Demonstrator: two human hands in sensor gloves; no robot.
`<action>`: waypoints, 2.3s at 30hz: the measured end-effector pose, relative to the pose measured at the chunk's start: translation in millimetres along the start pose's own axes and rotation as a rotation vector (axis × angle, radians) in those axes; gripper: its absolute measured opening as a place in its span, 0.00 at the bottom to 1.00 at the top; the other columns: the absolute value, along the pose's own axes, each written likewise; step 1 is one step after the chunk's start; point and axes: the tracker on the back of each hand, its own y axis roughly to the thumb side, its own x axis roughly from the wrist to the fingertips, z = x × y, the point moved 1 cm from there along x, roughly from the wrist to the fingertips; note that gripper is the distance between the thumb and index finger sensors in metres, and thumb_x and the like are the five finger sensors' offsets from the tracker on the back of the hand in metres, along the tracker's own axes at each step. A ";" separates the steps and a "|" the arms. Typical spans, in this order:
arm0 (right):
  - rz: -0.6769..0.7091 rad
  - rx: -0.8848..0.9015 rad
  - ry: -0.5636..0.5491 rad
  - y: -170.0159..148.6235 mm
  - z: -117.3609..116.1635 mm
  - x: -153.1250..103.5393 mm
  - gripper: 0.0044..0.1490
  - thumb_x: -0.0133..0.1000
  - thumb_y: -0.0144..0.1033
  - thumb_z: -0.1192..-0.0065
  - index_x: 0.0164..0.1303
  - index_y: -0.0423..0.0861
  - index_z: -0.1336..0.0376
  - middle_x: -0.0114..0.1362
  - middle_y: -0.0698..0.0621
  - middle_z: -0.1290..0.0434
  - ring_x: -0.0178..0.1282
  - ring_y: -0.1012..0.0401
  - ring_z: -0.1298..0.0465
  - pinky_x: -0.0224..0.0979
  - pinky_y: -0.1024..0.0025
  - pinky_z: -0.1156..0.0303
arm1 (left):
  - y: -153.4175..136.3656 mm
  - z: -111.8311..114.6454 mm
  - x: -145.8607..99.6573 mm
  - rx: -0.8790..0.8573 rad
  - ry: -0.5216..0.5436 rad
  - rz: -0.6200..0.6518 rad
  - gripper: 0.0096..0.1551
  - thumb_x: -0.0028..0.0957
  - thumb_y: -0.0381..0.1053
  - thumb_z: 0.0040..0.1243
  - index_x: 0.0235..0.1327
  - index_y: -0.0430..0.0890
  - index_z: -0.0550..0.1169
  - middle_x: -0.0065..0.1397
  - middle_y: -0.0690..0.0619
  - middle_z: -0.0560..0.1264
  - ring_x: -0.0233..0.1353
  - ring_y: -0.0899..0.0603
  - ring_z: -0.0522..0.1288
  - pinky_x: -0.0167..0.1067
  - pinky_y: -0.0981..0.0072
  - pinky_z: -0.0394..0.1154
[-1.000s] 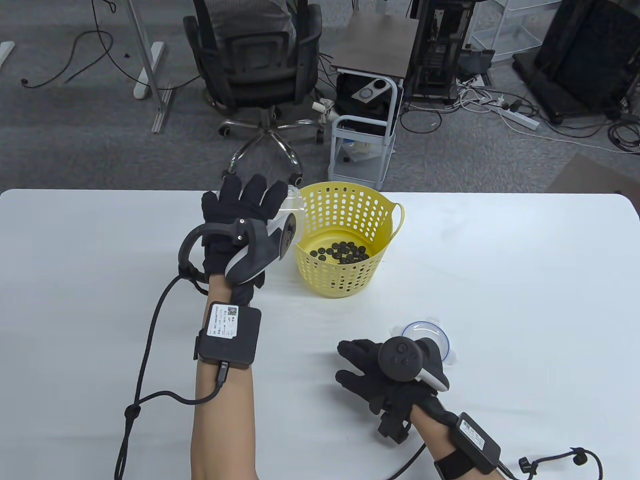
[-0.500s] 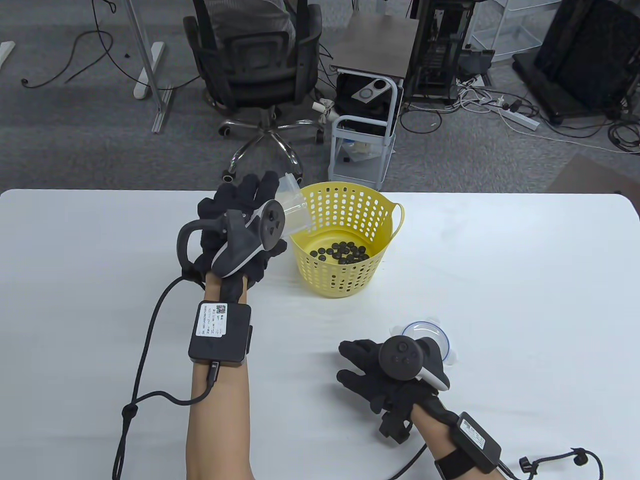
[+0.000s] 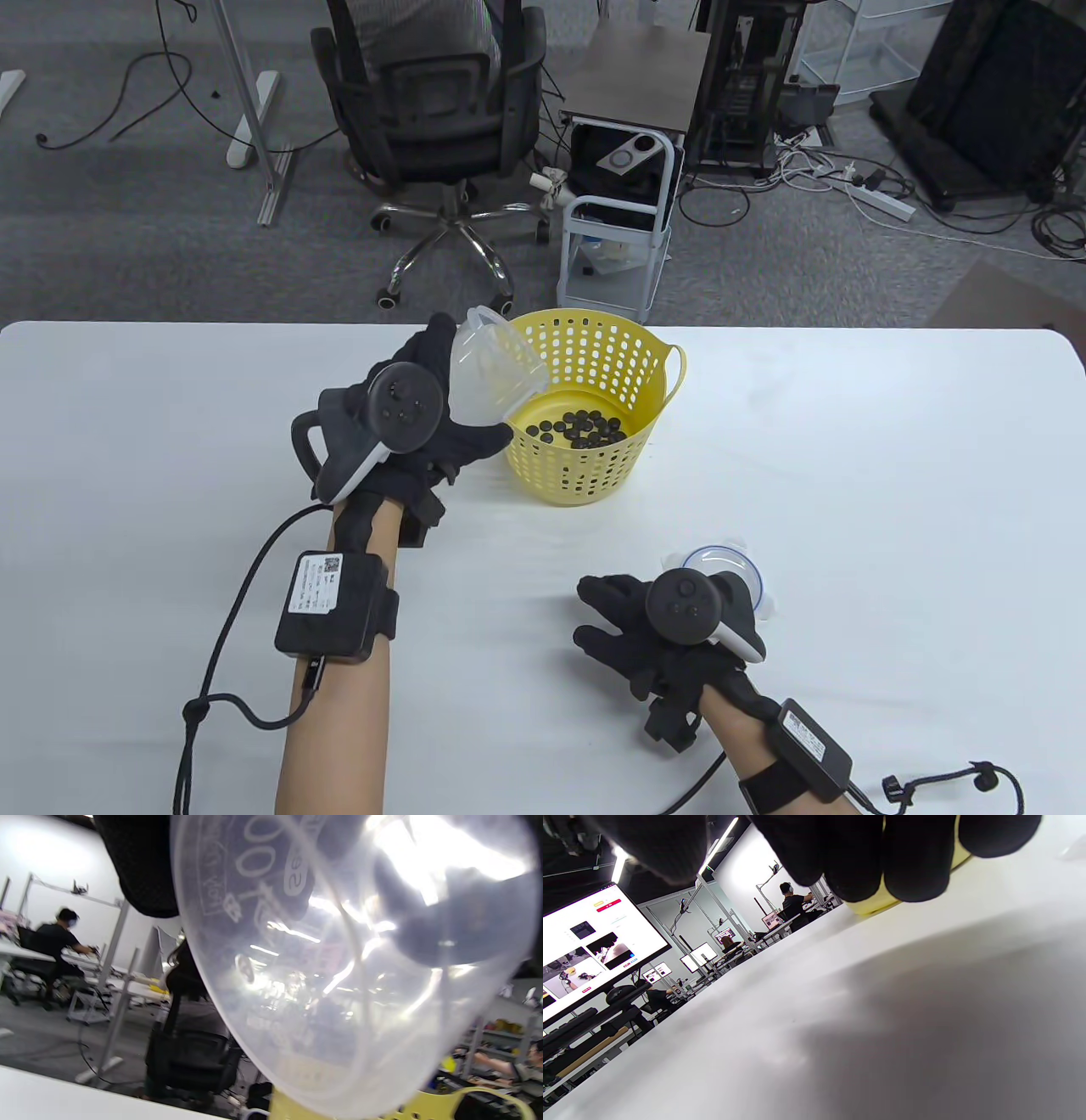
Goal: Pour Go stones into a laundry basket
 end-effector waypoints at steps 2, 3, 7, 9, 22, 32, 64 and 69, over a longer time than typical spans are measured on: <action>0.001 0.002 -0.005 -0.4 0.2 -0.1 0.47 0.51 0.61 0.34 0.73 0.42 0.38 0.75 0.35 0.31 0.69 0.31 0.29 0.69 0.29 0.37 | -4.8 7.2 -14.8 -0.079 0.003 0.016 0.78 0.16 0.87 0.79 0.79 0.61 0.56 0.82 0.57 0.70 0.74 0.40 0.81 0.65 0.40 0.77; 0.003 0.002 -0.007 -0.4 0.2 -0.1 0.47 0.51 0.61 0.34 0.73 0.42 0.38 0.75 0.35 0.32 0.69 0.31 0.29 0.69 0.29 0.38 | -8.8 12.7 -24.7 -0.131 0.006 0.023 0.78 0.16 0.87 0.79 0.79 0.61 0.56 0.82 0.57 0.70 0.74 0.40 0.81 0.65 0.40 0.77; 0.020 0.004 -0.019 0.4 0.9 -0.2 0.48 0.51 0.61 0.35 0.74 0.42 0.40 0.75 0.35 0.32 0.69 0.31 0.29 0.69 0.29 0.37 | -22.4 36.1 -59.0 -0.294 -0.025 0.048 0.78 0.18 0.87 0.78 0.79 0.60 0.54 0.83 0.56 0.69 0.74 0.39 0.80 0.65 0.40 0.76; 0.030 0.011 -0.037 1.2 2.1 -0.8 0.49 0.51 0.61 0.35 0.75 0.42 0.40 0.75 0.35 0.32 0.69 0.31 0.29 0.68 0.29 0.37 | -28.5 48.1 -75.7 -0.365 -0.035 0.045 0.78 0.19 0.87 0.78 0.79 0.59 0.54 0.83 0.56 0.68 0.75 0.39 0.79 0.66 0.40 0.76; 0.156 0.166 -0.065 27.4 -8.3 -9.7 0.56 0.50 0.65 0.35 0.77 0.41 0.48 0.77 0.36 0.35 0.69 0.33 0.28 0.68 0.31 0.35 | -51.0 122.9 -136.8 -0.608 -0.204 0.108 0.77 0.24 0.87 0.73 0.79 0.57 0.50 0.84 0.55 0.64 0.76 0.38 0.77 0.66 0.40 0.74; 0.137 0.436 -0.091 29.0 -13.0 -13.2 0.70 0.45 0.67 0.27 0.77 0.36 0.58 0.79 0.32 0.40 0.66 0.35 0.25 0.66 0.33 0.32 | -26.6 154.0 -155.6 -0.541 -0.331 0.308 0.75 0.29 0.87 0.64 0.77 0.56 0.41 0.86 0.55 0.56 0.81 0.41 0.71 0.71 0.44 0.71; -0.050 -0.186 -0.062 0.1 -5.3 -9.9 0.69 0.37 0.55 0.12 0.78 0.45 0.51 0.82 0.40 0.40 0.77 0.32 0.35 0.73 0.30 0.40 | -43.2 158.6 -137.5 -0.026 -0.530 0.425 0.58 0.38 0.75 0.70 0.77 0.55 0.57 0.81 0.58 0.72 0.74 0.47 0.80 0.69 0.42 0.74; -0.232 -0.335 -0.229 -29.4 12.8 -16.1 0.64 0.40 0.59 0.17 0.78 0.46 0.49 0.84 0.38 0.45 0.79 0.27 0.46 0.75 0.26 0.48 | -54.7 150.1 -129.6 0.015 -0.464 0.374 0.55 0.41 0.74 0.67 0.78 0.56 0.57 0.81 0.58 0.72 0.74 0.46 0.80 0.69 0.42 0.73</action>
